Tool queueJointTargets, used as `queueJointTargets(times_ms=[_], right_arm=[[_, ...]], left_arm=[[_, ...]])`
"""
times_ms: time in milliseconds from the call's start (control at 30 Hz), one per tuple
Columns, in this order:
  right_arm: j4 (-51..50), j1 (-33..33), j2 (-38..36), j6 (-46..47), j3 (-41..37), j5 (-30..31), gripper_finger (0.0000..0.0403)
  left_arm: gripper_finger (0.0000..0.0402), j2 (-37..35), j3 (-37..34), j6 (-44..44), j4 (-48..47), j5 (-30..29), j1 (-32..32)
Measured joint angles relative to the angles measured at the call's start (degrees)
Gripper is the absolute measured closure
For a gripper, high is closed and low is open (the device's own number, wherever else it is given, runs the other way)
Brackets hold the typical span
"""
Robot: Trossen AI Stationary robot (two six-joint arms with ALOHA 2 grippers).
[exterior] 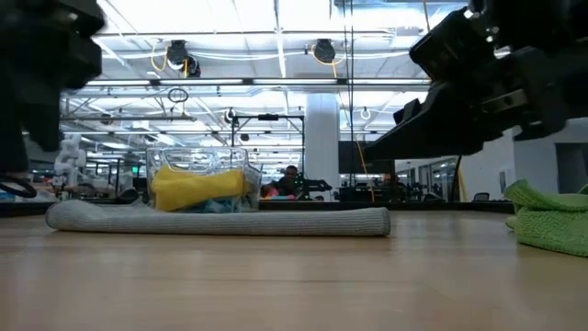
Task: Fold microfiber towels
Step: Fold the gray towel on the table
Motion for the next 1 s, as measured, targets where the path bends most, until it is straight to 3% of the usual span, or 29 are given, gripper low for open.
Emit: queueJointTargets(times_ms=[267,700,1000], right_arm=[[-0.38,-0.92,0.0,-5.35,0.0,-0.41,0.0371],[-0.87,-2.18,0.0,-10.9,0.0,-3.46,0.0371],[-0.84,-3.31,0.0,-11.56,0.0,-4.08,0.0371]], left_arm=[[0.0201,4.05,-0.73,-11.16,2.7,-1.03,0.75],[0.0201,9.34,-0.73,-19.01,0.47,-3.91,4.21],[0.0205,13.12,-0.44,-19.09,0.96,-4.32,5.38]])
